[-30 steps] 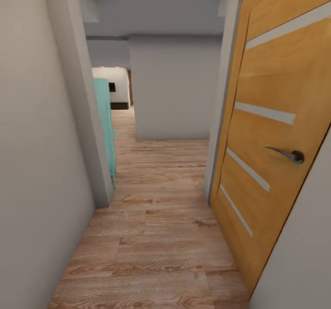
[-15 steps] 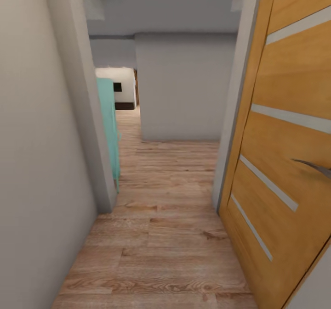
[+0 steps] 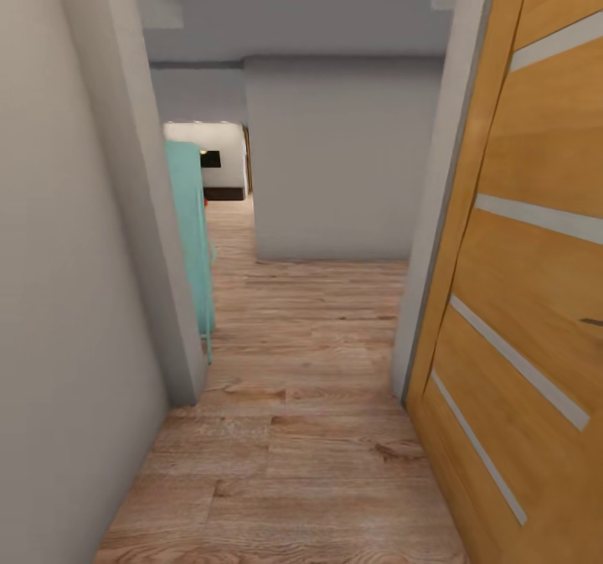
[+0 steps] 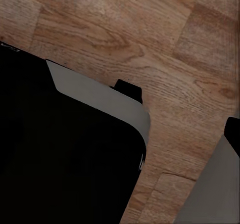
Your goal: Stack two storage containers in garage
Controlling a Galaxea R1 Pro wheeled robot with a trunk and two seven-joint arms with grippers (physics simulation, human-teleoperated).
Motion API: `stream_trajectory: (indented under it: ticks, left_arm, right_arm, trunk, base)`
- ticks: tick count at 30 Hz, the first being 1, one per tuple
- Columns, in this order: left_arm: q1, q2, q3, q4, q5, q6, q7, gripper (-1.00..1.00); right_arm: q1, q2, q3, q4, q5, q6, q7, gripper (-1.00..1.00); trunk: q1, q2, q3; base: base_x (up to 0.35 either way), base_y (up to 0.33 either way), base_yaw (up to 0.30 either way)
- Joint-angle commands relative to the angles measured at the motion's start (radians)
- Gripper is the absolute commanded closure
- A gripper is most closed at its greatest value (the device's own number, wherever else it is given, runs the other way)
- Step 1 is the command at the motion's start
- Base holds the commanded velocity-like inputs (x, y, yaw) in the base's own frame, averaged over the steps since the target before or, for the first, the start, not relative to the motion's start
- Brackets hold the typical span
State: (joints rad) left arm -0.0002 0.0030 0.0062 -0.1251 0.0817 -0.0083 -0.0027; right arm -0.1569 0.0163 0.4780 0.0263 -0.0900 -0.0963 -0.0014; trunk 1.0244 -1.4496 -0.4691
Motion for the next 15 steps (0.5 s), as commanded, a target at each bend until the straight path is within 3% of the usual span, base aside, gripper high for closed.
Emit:
stream_trajectory:
  ticks: [1, 15]
  left_arm:
    - [0.0, 0.0, 0.0, -0.001, 0.009, -0.001, 0.0, -1.0]
    - [0.0, 0.0, 0.0, -0.001, 0.007, -0.001, 0.005, -1.0]
  right_arm:
    - [-0.001, 0.001, 0.008, 0.003, -0.01, -0.005, 0.0, -1.0]
    - [-0.001, 0.002, 0.008, 0.003, -0.01, -0.005, 0.0, -1.0]
  trunk:
    - [0.001, 0.0, -0.001]
    - [0.001, 0.0, -0.001]
  base:
    - [0.322, 0.0, 0.0]
    - [0.322, 0.0, 0.0]
